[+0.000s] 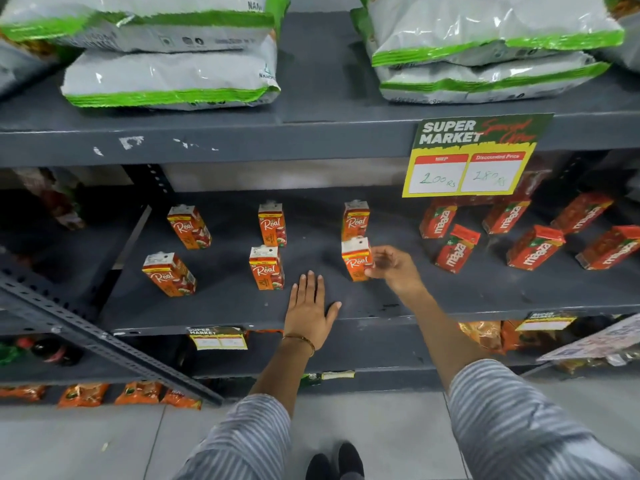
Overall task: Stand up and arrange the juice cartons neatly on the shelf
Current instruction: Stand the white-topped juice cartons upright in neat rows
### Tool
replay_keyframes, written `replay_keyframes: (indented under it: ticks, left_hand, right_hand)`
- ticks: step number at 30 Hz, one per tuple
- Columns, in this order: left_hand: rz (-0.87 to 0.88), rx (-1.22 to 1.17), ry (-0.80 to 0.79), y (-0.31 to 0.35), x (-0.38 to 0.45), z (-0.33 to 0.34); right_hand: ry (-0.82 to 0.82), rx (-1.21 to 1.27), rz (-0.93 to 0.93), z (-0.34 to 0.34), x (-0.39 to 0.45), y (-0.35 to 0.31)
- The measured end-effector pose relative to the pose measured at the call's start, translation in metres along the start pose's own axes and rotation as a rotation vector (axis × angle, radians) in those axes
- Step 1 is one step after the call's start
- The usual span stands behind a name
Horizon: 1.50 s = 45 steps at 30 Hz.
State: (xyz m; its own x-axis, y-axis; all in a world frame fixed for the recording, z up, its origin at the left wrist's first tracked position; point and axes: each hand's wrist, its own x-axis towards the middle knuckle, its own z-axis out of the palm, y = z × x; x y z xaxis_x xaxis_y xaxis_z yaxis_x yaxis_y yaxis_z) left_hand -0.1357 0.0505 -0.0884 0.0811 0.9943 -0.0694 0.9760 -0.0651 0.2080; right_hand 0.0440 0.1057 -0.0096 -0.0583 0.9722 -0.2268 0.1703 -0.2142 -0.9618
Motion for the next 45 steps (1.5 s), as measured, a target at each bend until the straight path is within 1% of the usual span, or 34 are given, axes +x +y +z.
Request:
replay_keyframes:
  ticks: [6, 9, 14, 18, 20, 23, 26, 29, 33, 39, 45]
  left_hand:
    - [-0.011, -0.007, 0.015, -0.001, 0.001, 0.002]
    - [-0.045, -0.057, 0.067, 0.002, -0.003, 0.001]
    - [-0.281, -0.281, 0.284, -0.003, -0.029, 0.001]
    - [-0.41, -0.436, 0.448, -0.014, -0.043, -0.006]
    - [-0.489, -0.535, 0.496, -0.021, -0.043, -0.012]
    - [-0.601, -0.663, 0.473, -0.034, -0.035, -0.024]
    - [-0.634, -0.729, 0.448, -0.047, -0.022, -0.034]
    - [-0.638, -0.691, 0.431, -0.053, -0.01, -0.039]
    - [-0.693, -0.639, 0.378, -0.052, -0.002, -0.039]
    - [-0.718, -0.609, 0.371, -0.051, 0.0, -0.035]
    - [-0.716, -0.619, 0.391, -0.05, 0.0, -0.036]
  right_hand:
    - [0.085, 0.027, 0.024, 0.005, 0.013, 0.019]
    - [0.104, 0.018, 0.052, 0.007, 0.011, 0.025]
    - [0.188, -0.036, 0.059, 0.026, -0.002, 0.038]
    - [0.251, -0.061, 0.083, 0.041, -0.006, 0.037]
    - [0.27, -0.058, 0.091, 0.047, -0.006, 0.035]
    - [0.297, -0.058, 0.11, 0.055, -0.005, 0.03]
    - [0.304, -0.111, 0.111, 0.059, -0.005, 0.029]
    - [0.319, -0.152, 0.109, 0.061, -0.006, 0.03]
    - [0.358, -0.201, 0.116, 0.065, -0.005, 0.029]
    - [0.478, -0.274, 0.13, 0.074, -0.004, 0.03]
    - [0.49, -0.307, 0.143, 0.075, -0.002, 0.03]
